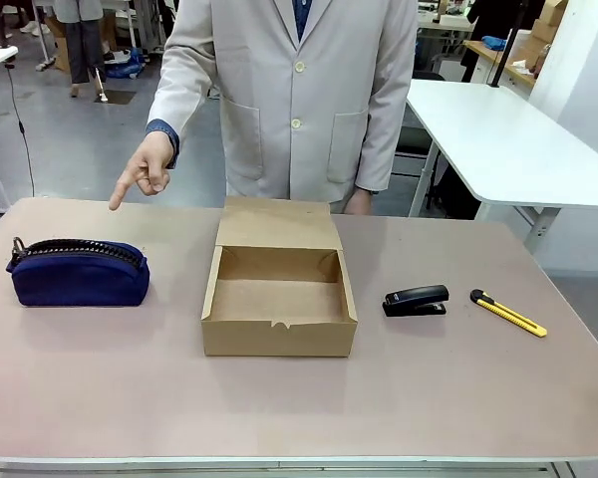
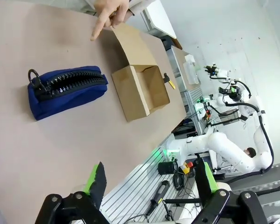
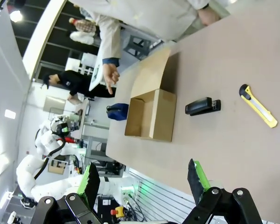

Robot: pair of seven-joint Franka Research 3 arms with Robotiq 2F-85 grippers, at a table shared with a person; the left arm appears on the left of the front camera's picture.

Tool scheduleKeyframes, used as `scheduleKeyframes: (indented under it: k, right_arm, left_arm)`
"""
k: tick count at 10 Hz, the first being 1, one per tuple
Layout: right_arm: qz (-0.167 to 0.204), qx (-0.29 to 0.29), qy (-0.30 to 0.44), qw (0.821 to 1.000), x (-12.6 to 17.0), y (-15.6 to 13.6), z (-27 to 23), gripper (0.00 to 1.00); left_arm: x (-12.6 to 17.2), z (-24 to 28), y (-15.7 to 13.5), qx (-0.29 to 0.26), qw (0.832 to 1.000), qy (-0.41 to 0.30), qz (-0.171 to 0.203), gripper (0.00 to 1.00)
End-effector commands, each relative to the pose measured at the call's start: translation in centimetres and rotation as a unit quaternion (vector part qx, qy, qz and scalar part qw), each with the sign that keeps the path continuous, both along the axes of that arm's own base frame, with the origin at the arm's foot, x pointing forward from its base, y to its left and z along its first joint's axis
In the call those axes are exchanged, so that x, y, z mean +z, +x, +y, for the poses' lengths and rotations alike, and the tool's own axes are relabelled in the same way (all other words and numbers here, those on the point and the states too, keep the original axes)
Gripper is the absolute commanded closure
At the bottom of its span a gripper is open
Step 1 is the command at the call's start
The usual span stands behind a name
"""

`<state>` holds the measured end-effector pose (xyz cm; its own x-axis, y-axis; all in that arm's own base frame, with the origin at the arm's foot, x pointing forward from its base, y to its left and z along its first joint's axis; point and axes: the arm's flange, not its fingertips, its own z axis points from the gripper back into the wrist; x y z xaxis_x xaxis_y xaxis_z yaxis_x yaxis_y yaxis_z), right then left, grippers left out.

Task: Pack the item into the box.
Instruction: Pick up the item indicated by the person and place it inside the Mailer Box.

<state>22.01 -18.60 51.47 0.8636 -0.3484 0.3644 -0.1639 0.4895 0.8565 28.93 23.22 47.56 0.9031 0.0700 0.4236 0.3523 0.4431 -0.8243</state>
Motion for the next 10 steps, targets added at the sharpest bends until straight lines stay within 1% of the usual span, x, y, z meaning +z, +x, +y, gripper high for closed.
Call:
scheduleKeyframes:
  k: [1, 2, 3, 4, 5, 6, 7, 8, 9, 10]
  right_arm:
    - [-0.017, 0.005, 0.002, 1.0, 0.4, 0.2, -0.1, 0.0]
    - [-0.017, 0.005, 0.002, 1.0, 0.4, 0.2, -0.1, 0.0]
    - [-0.017, 0.005, 0.002, 1.0, 0.4, 0.2, -0.1, 0.0]
    - [-0.017, 0.005, 0.002, 1.0, 0.4, 0.2, -0.1, 0.0]
    - [-0.017, 0.005, 0.002, 1.0, 0.4, 0.2, -0.1, 0.0]
    - [-0.017, 0.005, 0.002, 1.0, 0.4, 0.2, -0.1, 0.0]
    - [-0.017, 0.005, 0.002, 1.0, 0.4, 0.2, -0.1, 0.0]
    - [-0.017, 0.005, 0.002, 1.0, 0.4, 0.2, -0.1, 0.0]
    - [-0.017, 0.005, 0.002, 1.0, 0.4, 0.2, -0.1, 0.0]
    - [-0.017, 0.005, 0.002, 1.0, 0.4, 0.2, -0.1, 0.0]
  left_arm:
    - [0.3, 0.2, 0.0, -0.006, 1.0, -0.005, -0.013, 0.0]
    - [0.3, 0.2, 0.0, -0.006, 1.0, -0.005, -0.013, 0.0]
    - [0.0, 0.0, 0.0, 0.0, 1.0, 0.0, 0.0, 0.0]
    - [0.9, -1.9, 1.6, -0.084, 0.995, 0.052, -0.029, 0.0]
    - [1.9, -5.7, 4.3, -0.193, 0.963, 0.145, -0.119, 0.0]
    - [2.1, -9.9, 6.4, -0.287, 0.912, 0.22, -0.192, 0.0]
    - [1.9, -13.7, 8.1, -0.337, 0.86, 0.285, -0.257, 0.0]
    - [1.5, -16.7, 9.2, -0.388, 0.788, 0.351, -0.324, 0.0]
    - [1.3, -19.0, 9.5, -0.446, 0.717, 0.391, -0.365, 0.0]
    - [1.2, -20.7, 9.1, -0.447, 0.67, 0.431, -0.406, 0.0]
